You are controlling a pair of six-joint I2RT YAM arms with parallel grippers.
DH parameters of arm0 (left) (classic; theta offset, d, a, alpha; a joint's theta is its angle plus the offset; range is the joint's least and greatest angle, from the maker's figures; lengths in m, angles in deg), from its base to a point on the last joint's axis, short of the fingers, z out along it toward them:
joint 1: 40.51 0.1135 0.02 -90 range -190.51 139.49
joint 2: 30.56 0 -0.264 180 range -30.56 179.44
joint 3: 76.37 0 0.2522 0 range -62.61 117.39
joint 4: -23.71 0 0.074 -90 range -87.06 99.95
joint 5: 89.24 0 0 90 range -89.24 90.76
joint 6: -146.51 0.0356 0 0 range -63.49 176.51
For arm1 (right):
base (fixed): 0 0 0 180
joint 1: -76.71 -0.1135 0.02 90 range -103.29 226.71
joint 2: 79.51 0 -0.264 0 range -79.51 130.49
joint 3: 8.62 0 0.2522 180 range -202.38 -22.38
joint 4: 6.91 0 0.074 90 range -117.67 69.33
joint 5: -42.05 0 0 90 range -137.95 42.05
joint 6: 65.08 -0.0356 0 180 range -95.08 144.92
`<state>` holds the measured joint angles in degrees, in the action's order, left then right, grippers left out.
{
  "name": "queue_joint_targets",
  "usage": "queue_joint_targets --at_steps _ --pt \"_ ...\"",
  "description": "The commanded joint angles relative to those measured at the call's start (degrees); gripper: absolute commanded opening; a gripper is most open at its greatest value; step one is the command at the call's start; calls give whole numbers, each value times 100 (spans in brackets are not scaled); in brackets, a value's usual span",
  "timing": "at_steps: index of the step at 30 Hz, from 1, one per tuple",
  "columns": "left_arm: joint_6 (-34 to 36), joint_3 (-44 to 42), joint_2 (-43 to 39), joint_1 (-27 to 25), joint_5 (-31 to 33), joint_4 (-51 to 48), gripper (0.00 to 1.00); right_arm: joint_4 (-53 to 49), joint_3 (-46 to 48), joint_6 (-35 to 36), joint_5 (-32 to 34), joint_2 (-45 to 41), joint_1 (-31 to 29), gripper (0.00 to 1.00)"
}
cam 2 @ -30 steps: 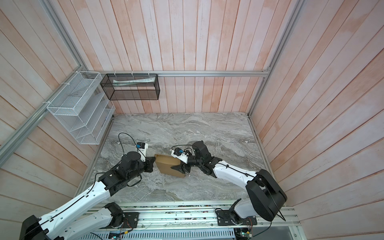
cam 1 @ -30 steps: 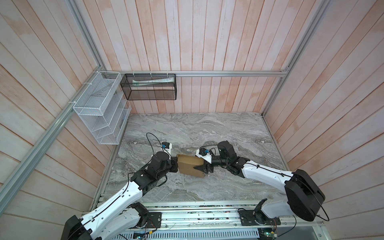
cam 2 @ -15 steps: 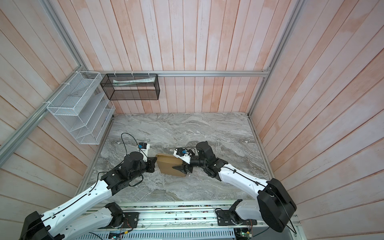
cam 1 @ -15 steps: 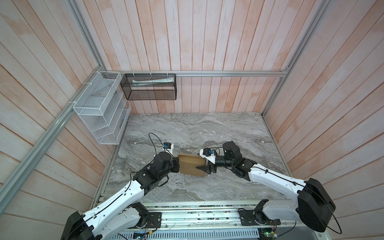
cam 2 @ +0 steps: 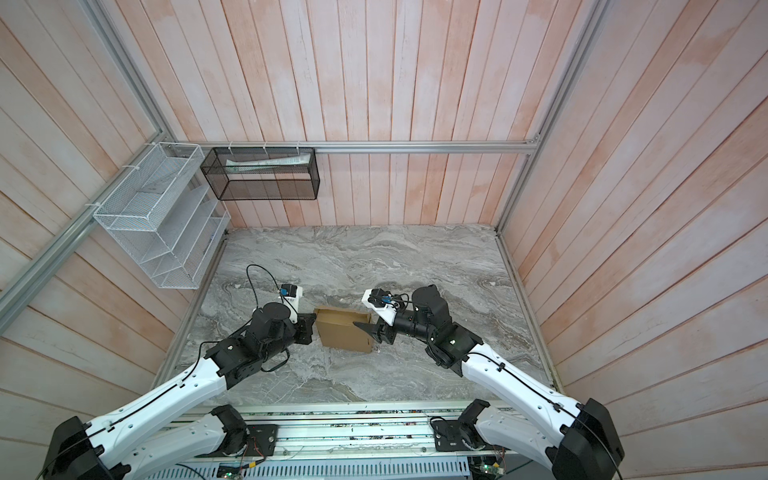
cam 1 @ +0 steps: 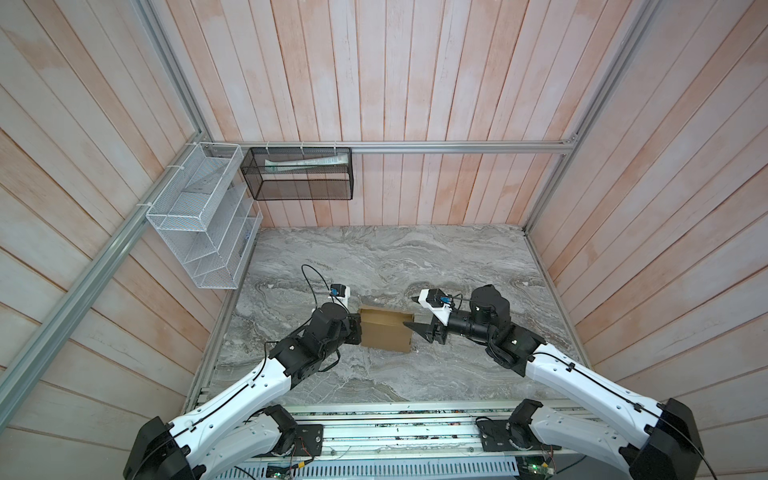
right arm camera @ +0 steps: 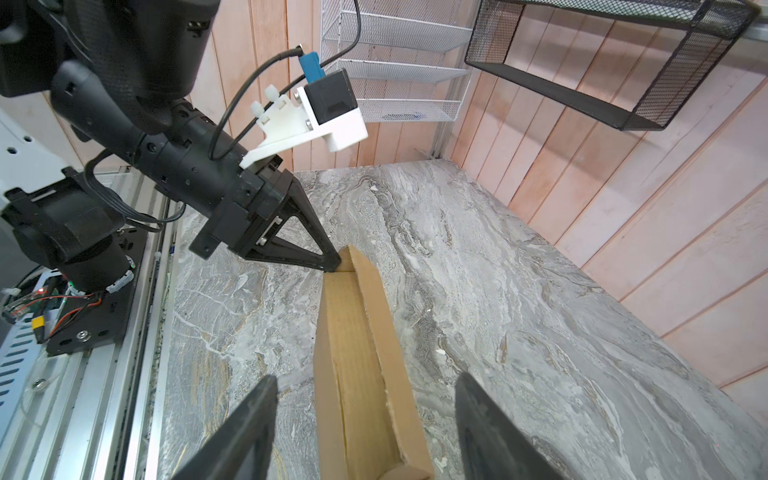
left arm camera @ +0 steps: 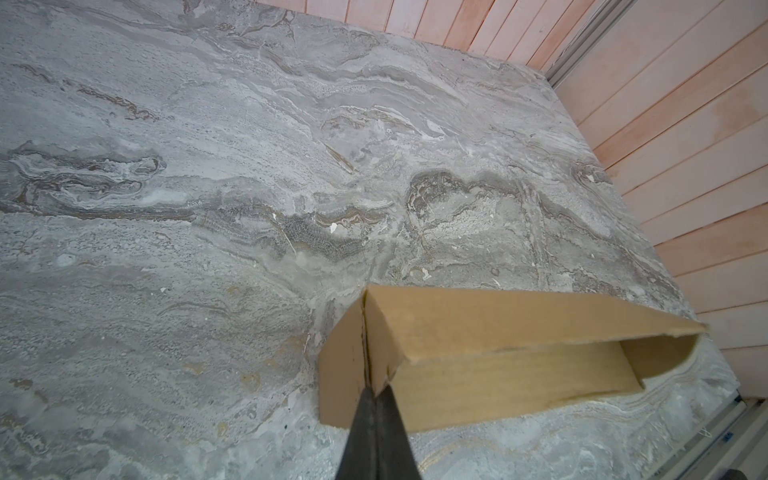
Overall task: Fold the paper box
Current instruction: 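Set the brown box down on the table between both grippers, then open the right gripper and lift it off the box end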
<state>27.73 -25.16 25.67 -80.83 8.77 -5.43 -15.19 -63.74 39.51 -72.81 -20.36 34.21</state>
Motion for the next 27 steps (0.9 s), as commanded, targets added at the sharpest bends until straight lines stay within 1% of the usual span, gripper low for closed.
queue_joint_targets --at_steps 1,5,10,19,24,27 --pt "-47 40 74 -38 103 -238 0 -555 -281 103 474 7 -209 68" --pt "-58 28 38 -51 115 -247 0 -831 -395 374 990 52 -472 70" --pt "-108 13 6 -64 131 -256 0 -842 -333 598 1618 99 -769 73" --pt "-117 9 -97 -105 198 -299 0 -829 -284 640 2225 169 -1005 73" --pt "-90 1 -121 -99 201 -325 0 -763 -322 349 2354 52 -1023 74" --pt "-76 -7 -125 -99 201 -335 0 -741 -397 -88 2406 -102 -1023 74"
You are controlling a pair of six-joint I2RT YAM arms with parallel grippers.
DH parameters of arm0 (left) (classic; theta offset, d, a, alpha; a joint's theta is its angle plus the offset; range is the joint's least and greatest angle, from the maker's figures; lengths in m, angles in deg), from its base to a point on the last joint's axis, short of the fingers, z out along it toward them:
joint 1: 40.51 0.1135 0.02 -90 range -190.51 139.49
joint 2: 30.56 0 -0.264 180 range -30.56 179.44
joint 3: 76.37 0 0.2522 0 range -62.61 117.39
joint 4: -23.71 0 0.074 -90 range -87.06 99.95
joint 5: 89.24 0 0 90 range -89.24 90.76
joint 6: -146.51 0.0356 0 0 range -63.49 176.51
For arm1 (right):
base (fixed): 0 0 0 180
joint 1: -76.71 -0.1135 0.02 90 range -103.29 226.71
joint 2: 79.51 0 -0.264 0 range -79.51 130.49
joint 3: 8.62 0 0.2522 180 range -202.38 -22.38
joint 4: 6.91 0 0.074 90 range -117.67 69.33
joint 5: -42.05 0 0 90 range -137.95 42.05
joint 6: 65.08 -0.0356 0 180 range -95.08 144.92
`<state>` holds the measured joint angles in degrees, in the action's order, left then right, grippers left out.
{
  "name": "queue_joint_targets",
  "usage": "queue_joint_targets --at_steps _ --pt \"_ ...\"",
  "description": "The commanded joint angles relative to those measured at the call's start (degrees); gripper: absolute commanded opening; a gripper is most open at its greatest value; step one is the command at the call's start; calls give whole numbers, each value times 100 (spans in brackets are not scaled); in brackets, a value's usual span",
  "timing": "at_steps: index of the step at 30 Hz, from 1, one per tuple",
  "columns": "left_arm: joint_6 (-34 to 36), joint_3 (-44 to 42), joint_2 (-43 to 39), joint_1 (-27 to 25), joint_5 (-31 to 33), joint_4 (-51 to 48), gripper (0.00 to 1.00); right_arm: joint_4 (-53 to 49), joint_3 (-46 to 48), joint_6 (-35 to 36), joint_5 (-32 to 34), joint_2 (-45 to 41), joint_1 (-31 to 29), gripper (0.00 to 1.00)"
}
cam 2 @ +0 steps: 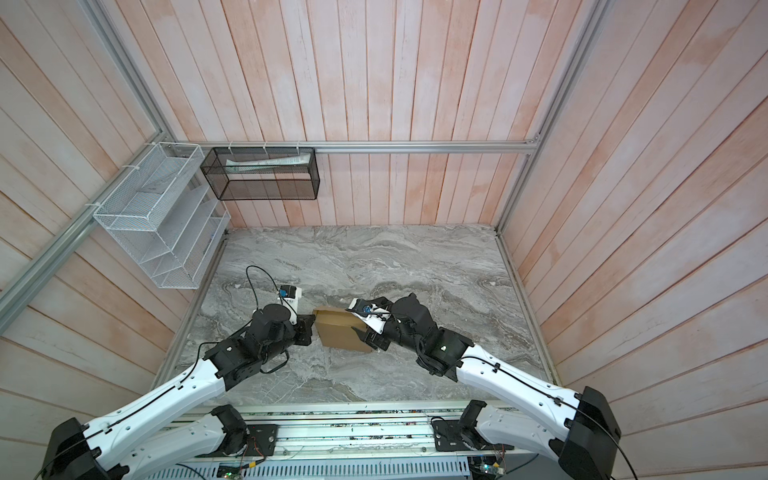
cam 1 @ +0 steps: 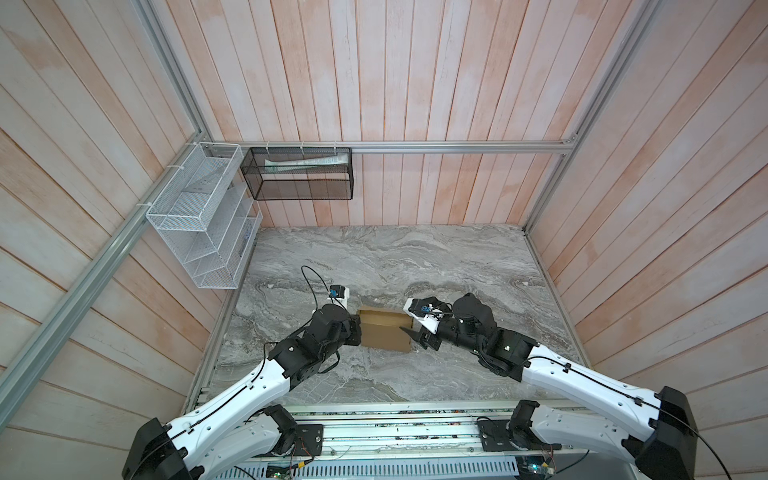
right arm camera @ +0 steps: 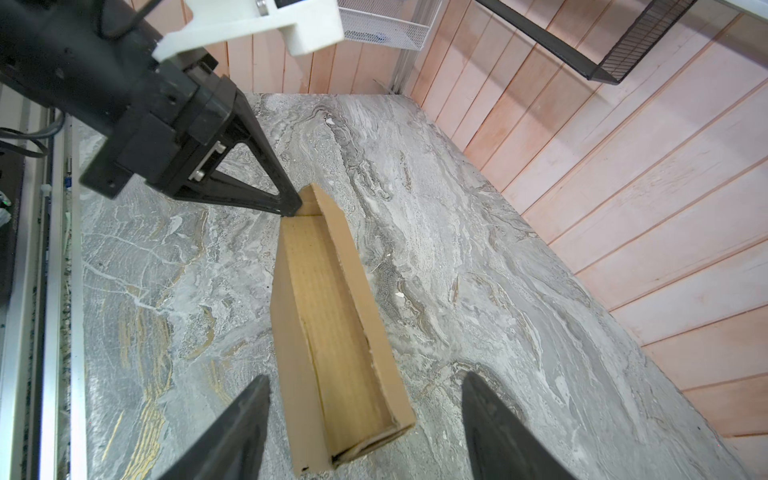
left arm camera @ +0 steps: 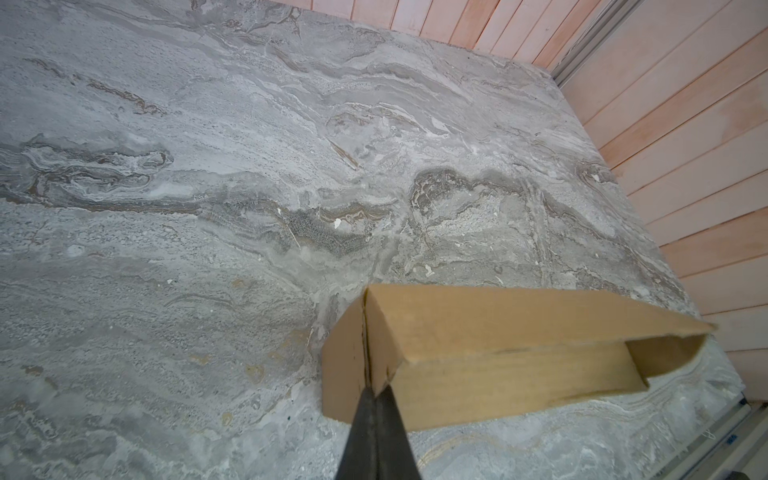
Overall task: Fold the paper box
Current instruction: 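Open the right gripper and lift it off the box end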
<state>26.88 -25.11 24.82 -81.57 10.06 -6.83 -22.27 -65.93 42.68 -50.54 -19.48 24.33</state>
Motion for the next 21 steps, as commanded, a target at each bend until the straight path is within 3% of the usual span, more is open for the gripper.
queue_joint_targets --at_steps 1,10,21 --pt "3 -18 -48 -25 72 -190 0 -52 -233 -612 234 -241 -35 74" --pt "25 -62 -91 -25 81 -155 0 -1129 -1154 -2219 843 -56 -27 72" --pt "32 -15 -132 -25 160 -169 0 -1632 -1641 -4071 1288 148 33 60"
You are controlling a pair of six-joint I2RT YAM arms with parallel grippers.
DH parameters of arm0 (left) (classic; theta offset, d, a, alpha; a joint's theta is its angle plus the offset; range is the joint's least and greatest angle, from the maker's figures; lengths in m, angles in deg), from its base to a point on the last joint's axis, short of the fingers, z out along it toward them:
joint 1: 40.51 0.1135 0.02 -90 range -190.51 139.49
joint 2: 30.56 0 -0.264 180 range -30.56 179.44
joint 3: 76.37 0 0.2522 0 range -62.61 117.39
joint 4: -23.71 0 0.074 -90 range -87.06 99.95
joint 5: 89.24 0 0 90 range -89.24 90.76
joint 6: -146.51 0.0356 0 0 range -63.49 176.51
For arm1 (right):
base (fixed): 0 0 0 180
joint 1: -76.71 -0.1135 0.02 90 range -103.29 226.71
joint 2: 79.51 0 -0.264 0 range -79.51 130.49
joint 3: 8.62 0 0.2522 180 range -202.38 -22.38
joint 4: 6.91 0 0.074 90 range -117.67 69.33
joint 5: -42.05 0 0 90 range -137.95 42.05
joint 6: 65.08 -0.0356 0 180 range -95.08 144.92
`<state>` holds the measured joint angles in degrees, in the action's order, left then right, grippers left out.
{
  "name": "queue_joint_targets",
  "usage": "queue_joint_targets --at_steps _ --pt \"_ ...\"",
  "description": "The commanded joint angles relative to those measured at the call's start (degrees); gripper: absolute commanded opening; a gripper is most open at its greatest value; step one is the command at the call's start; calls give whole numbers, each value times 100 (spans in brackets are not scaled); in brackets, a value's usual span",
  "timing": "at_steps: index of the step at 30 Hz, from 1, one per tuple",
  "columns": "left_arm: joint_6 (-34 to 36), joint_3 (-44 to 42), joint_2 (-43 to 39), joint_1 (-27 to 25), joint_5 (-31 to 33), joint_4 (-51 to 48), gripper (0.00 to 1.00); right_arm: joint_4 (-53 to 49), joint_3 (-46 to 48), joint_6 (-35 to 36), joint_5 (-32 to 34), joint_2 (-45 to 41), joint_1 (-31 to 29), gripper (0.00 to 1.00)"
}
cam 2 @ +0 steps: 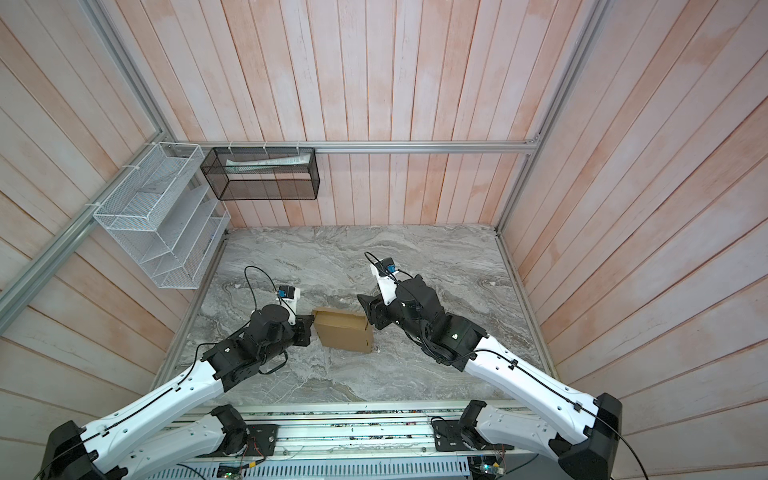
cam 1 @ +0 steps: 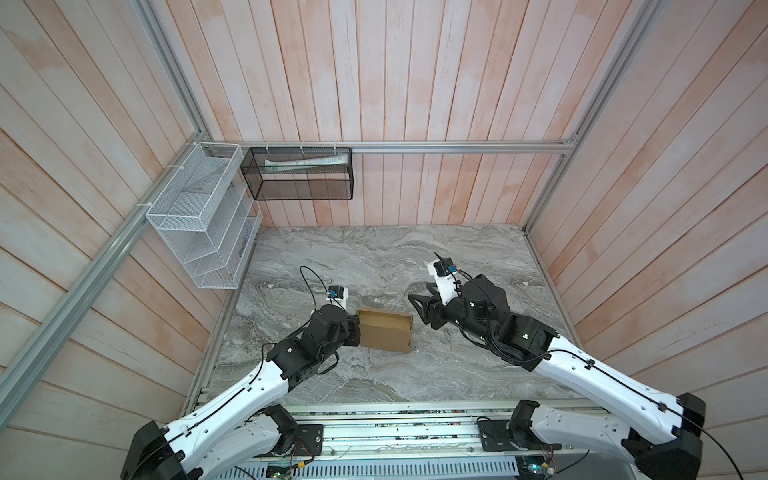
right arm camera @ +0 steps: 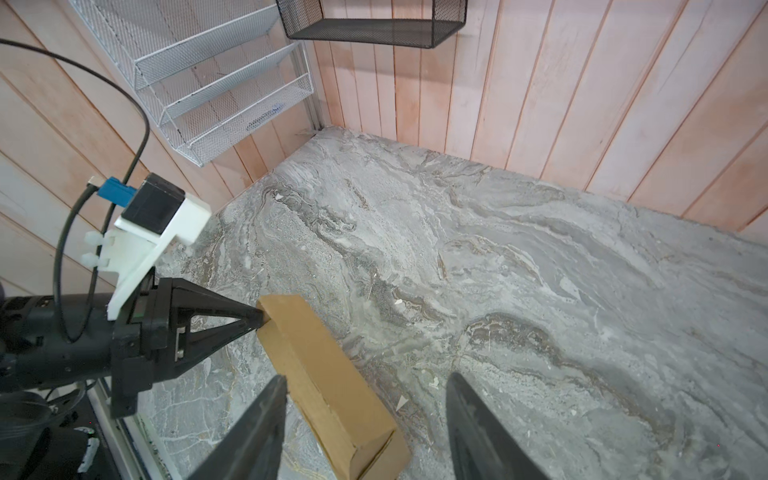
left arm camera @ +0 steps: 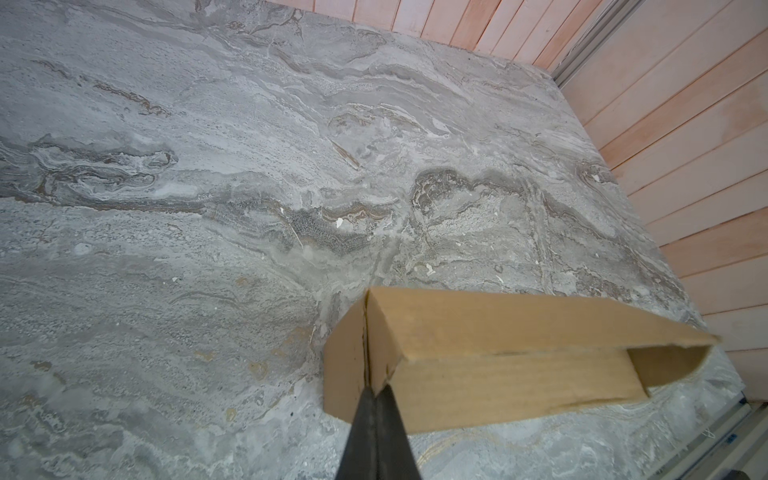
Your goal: Fold the paper box
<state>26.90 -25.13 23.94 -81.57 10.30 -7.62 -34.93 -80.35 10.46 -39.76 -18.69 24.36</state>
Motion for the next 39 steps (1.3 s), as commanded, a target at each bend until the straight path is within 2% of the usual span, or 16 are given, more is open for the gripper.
queue_joint_targets --at_steps 1,7,13,23,31,39 --pt "40 -5 -31 -25 136 -90 0 -422 -200 -1091 249 79 45 60" --pt "60 15 27 -25 134 -26 0 -496 101 -2758 168 -35 296 55" --pt "143 58 65 -25 137 58 0 240 817 -3810 -94 -200 305 54" --pt "227 129 148 -25 17 148 0 833 1274 -4375 -277 182 306 53" --pt "214 141 157 -25 -48 195 1 1395 1576 -4555 -611 306 303 52" --pt "210 138 222 -34 -162 287 2 1536 1818 -4693 -636 247 296 51"
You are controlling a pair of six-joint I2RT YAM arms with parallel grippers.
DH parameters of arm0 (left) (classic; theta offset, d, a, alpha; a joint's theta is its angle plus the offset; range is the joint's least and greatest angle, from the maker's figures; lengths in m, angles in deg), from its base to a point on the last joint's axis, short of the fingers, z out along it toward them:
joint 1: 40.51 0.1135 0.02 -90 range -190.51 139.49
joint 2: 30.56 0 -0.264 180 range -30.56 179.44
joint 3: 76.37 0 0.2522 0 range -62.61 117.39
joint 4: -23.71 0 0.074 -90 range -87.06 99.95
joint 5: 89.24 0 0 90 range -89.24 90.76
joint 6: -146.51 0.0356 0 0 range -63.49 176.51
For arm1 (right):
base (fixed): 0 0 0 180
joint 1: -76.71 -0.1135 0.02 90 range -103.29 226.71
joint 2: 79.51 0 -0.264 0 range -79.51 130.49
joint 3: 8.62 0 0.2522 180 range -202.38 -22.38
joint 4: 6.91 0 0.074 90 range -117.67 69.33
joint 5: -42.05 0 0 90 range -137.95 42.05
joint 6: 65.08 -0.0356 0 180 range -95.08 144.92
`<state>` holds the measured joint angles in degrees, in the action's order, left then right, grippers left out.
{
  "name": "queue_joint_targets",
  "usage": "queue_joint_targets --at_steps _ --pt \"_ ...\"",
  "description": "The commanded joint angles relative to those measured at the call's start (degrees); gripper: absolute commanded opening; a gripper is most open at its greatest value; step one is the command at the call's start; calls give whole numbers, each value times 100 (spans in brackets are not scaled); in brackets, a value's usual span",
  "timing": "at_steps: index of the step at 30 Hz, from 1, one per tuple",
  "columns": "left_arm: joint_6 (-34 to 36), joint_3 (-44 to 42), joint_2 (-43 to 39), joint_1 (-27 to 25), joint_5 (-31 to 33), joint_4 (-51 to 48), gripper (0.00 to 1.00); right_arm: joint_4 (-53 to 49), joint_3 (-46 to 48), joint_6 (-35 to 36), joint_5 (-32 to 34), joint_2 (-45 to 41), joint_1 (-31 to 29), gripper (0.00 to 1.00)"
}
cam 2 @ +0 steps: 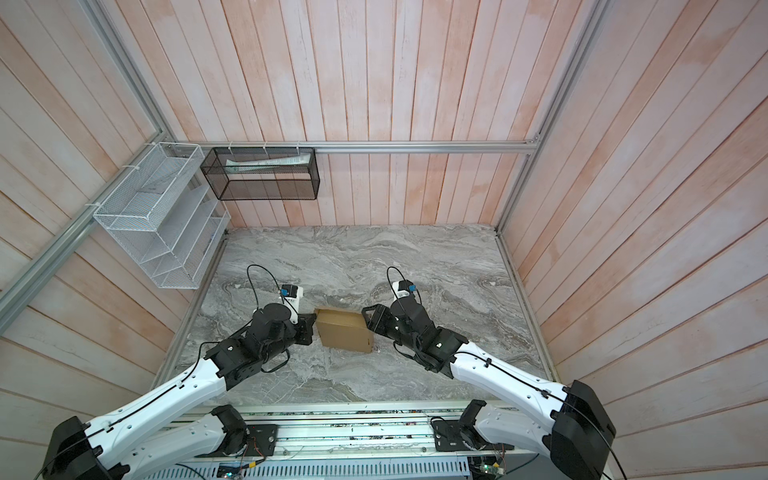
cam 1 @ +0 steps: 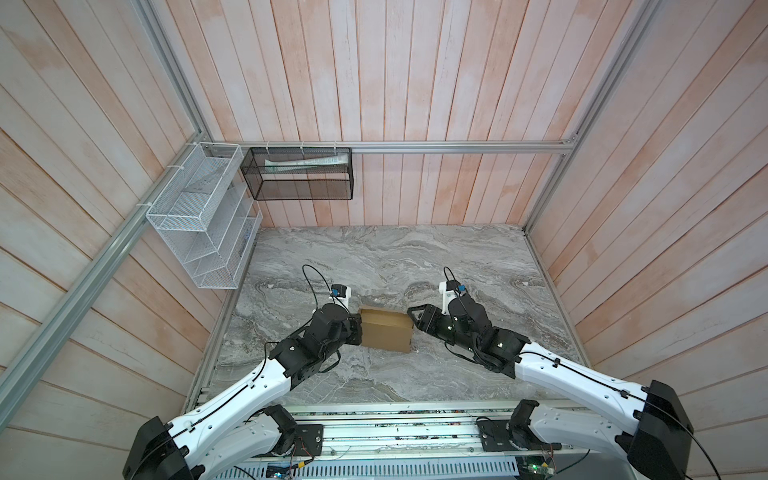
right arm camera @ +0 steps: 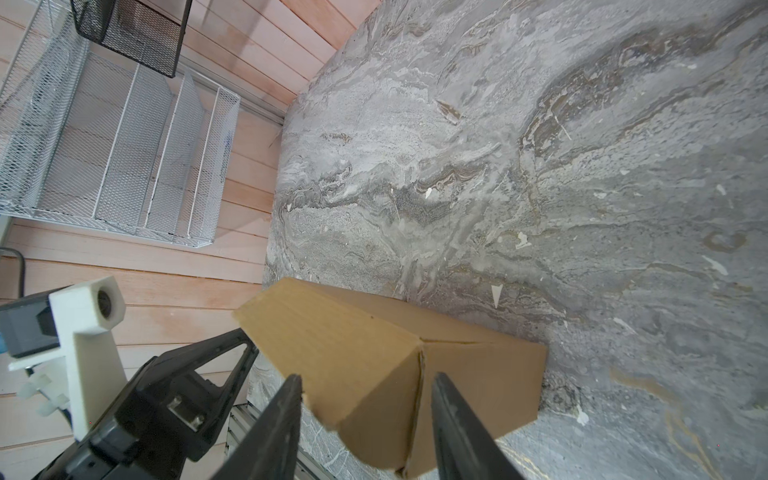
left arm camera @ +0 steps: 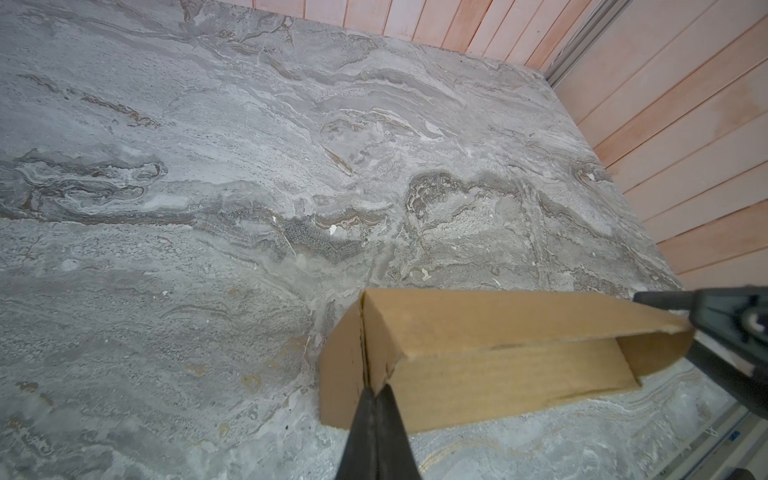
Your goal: Fold the paper box
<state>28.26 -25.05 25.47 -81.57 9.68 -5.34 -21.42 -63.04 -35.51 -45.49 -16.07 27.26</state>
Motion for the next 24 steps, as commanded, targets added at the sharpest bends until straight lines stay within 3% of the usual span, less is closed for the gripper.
queue_joint_targets --at_steps 1,24 --pt "81 132 71 -34 -117 57 2 197 110 -108 -70 -6 5 51" --pt "-73 101 -274 -87 -146 -100 12 425 528 -229 -11 -81 -21 46"
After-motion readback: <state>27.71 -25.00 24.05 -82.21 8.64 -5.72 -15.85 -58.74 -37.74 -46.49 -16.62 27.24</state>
